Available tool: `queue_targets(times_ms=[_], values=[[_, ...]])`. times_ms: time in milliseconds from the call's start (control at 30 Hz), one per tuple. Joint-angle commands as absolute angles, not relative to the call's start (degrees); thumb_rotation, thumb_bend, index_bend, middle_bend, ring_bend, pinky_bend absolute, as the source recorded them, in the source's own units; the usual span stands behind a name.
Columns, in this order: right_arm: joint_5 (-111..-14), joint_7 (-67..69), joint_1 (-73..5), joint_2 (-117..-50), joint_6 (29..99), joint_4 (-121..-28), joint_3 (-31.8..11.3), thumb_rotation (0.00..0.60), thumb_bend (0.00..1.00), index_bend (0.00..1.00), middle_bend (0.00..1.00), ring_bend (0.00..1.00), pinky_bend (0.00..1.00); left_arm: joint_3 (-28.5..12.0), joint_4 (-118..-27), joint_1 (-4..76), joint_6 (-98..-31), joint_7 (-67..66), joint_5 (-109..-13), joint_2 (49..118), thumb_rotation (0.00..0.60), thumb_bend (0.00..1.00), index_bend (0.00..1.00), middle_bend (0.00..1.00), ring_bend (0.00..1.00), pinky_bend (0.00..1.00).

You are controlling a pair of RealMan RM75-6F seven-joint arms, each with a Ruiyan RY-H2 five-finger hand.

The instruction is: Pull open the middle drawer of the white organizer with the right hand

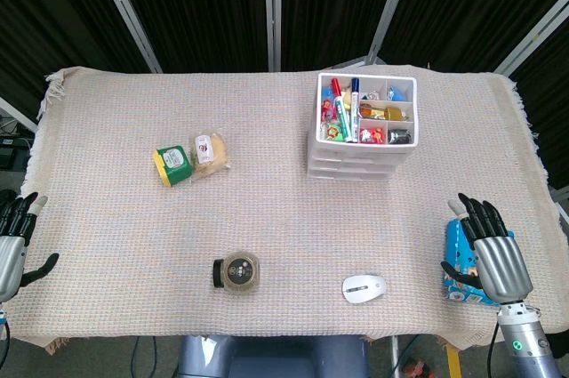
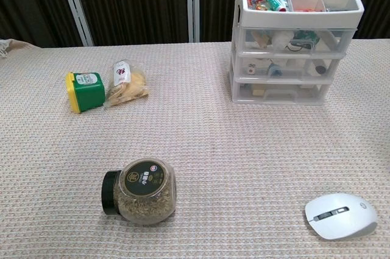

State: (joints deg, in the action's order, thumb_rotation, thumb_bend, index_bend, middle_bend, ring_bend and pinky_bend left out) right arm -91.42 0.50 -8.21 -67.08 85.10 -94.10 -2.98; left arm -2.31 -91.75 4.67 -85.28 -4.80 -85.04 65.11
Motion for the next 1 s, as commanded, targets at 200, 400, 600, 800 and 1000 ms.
queue_targets(times_ms=[200, 400, 600, 800, 1000], values=[[-91.48, 0.58, -8.18, -67.04, 85.17, -94.14, -2.96, 0.600, 0.09, 0.00, 0.00, 0.00, 0.00, -2.34, -91.78, 4.69, -85.33, -4.89, -85.07, 65.13, 0.600, 0.29, 0.00, 0.00, 0.00, 0.00], [-91.79, 0.52, -8.13, -67.01, 85.23, -94.30, -2.77, 0.600, 0.09, 0.00, 0.00, 0.00, 0.00, -2.37, -91.76, 4.71, -85.28, -4.94, -84.99, 65.16, 0.600, 0.29, 0.00, 0.00, 0.00, 0.00], [-91.79, 0.09, -8.27, -67.12, 85.06, -94.55, -2.83, 0.600, 0.09, 0.00, 0.00, 0.00, 0.00, -2.48, -91.85, 4.81, -85.00, -4.89, -84.65, 65.13, 0.600, 0.29, 0.00, 0.00, 0.00, 0.00], [-91.19, 0.20, -8.52, -67.26, 84.48, -94.33, -3.04, 0.600, 0.09, 0.00, 0.00, 0.00, 0.00, -2.41, -91.96, 4.73, -85.00, -4.88, -84.60, 65.05, 0.600, 0.29, 0.00, 0.00, 0.00, 0.00], [-91.16, 0.07, -8.58, -67.39, 84.23, -94.00, -2.92, 0.600, 0.09, 0.00, 0.00, 0.00, 0.00, -2.36, -92.09, 4.64, -85.19, -5.05, -84.70, 65.05, 0.600, 0.29, 0.00, 0.00, 0.00, 0.00]])
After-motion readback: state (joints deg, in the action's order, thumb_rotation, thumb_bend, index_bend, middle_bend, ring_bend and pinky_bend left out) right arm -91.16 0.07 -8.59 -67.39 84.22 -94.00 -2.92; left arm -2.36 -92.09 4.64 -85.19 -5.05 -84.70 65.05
